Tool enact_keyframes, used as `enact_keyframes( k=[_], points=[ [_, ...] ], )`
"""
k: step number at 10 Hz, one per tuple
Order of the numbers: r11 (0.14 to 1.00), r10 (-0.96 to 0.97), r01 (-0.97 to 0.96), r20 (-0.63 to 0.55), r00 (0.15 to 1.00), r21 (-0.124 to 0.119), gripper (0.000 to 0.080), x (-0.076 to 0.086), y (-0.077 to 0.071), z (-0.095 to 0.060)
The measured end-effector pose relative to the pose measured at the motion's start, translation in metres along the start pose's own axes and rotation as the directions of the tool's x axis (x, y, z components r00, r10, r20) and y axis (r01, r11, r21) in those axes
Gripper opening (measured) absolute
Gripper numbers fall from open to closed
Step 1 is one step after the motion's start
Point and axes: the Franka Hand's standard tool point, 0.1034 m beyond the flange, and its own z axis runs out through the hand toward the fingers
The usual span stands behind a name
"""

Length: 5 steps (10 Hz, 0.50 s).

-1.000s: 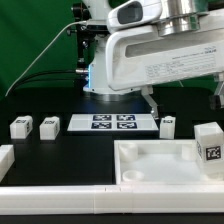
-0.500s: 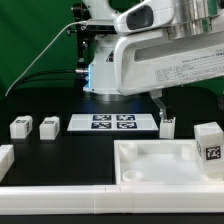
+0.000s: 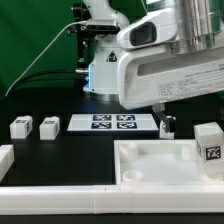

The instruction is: Assemble one leg

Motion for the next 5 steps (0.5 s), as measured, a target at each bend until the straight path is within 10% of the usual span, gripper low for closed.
enact_keyframes(
  k=[5],
  points=[
    [1.0, 0.002, -0.002, 0.038, 0.999, 0.003, 0.0649, -0.0056, 0.0002, 0.0025]
  ],
)
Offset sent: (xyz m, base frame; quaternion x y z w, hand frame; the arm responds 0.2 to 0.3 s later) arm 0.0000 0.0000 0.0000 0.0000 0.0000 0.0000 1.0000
